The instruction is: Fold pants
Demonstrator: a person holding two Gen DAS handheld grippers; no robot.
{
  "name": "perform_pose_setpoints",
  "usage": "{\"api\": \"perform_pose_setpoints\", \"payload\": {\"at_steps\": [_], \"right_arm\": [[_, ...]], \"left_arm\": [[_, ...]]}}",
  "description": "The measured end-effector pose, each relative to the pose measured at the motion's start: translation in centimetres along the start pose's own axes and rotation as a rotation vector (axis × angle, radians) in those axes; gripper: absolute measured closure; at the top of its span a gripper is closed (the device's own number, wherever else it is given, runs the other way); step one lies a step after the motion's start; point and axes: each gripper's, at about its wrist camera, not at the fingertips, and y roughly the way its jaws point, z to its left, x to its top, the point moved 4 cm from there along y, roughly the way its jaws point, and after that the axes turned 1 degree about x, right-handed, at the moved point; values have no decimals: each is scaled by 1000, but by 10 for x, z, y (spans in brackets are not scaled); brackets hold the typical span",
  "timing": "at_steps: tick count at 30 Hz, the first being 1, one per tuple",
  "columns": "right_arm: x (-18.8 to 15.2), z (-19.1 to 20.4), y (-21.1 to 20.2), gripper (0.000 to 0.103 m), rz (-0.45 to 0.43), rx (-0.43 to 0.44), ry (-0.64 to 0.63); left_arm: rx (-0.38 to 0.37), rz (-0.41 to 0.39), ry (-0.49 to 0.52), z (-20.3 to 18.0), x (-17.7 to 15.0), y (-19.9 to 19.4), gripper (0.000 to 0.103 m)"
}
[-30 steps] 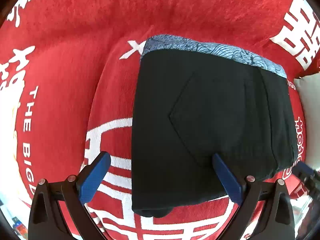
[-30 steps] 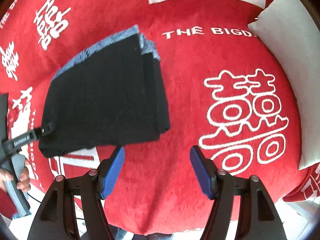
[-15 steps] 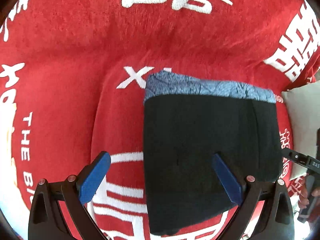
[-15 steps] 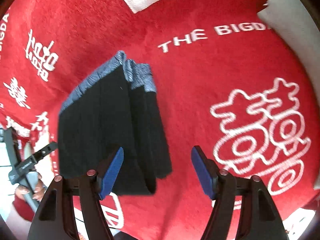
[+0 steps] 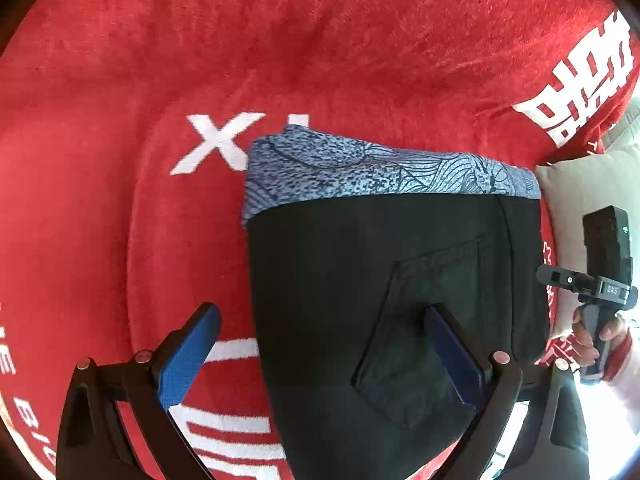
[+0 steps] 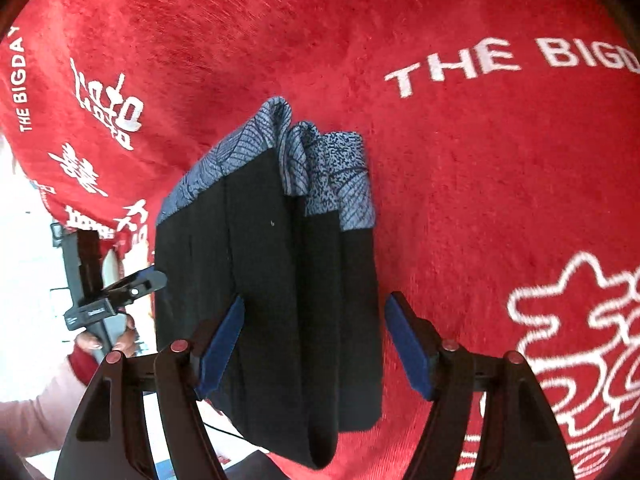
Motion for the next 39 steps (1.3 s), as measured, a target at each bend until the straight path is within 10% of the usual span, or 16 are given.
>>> {"api": "perform_pose_setpoints", "payload": {"at_steps": [8, 18, 30, 39], "right_arm": [[5, -8, 9, 29, 28, 93, 42], [-4, 2, -14, 67, -11, 160, 88], [-50, 19, -33, 67, 44, 203, 81], [-103, 20, -13, 66, 39, 79, 59]], "left_arm": [[-38, 15, -28, -5, 0, 14, 1], [-43, -70, 2, -25, -8, -16, 49], [-10, -79, -24, -45, -58, -55, 49], [47, -50, -54, -30, -111, -34, 47]]}}
